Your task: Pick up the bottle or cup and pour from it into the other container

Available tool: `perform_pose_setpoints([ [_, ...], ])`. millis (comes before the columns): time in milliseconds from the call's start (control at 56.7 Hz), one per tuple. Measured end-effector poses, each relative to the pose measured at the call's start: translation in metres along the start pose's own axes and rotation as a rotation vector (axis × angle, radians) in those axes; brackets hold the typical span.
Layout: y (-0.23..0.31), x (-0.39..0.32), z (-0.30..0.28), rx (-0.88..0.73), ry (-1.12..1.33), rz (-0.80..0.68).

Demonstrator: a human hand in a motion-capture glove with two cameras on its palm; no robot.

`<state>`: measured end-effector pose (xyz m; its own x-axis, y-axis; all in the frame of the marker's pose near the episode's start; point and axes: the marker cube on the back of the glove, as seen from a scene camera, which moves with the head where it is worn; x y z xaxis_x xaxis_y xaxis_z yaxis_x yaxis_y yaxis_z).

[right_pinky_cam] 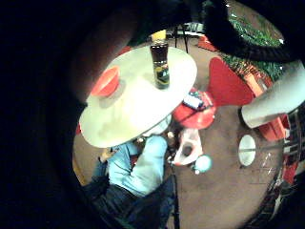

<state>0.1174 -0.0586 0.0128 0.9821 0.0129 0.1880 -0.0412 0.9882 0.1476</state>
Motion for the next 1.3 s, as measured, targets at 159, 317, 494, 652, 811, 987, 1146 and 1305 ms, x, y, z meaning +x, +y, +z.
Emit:
perform_pose_setpoints([
  [159,-0.033,0.041,0.031,0.132,-0.15,0.123],
  [317,-0.061,0.074,0.071,0.154,-0.289,0.178],
  [494,-0.104,0.103,0.113,0.134,-0.492,0.229],
  [652,-0.138,0.112,0.141,0.119,-0.609,0.3],
  [811,-0.161,0.115,0.16,0.188,-0.746,0.317],
  [987,-0.182,0.112,0.169,0.239,-0.78,0.315],
  [1146,-0.187,0.112,0.17,0.247,-0.774,0.321],
  [1305,-0.184,0.116,0.172,0.339,-0.761,0.291],
])
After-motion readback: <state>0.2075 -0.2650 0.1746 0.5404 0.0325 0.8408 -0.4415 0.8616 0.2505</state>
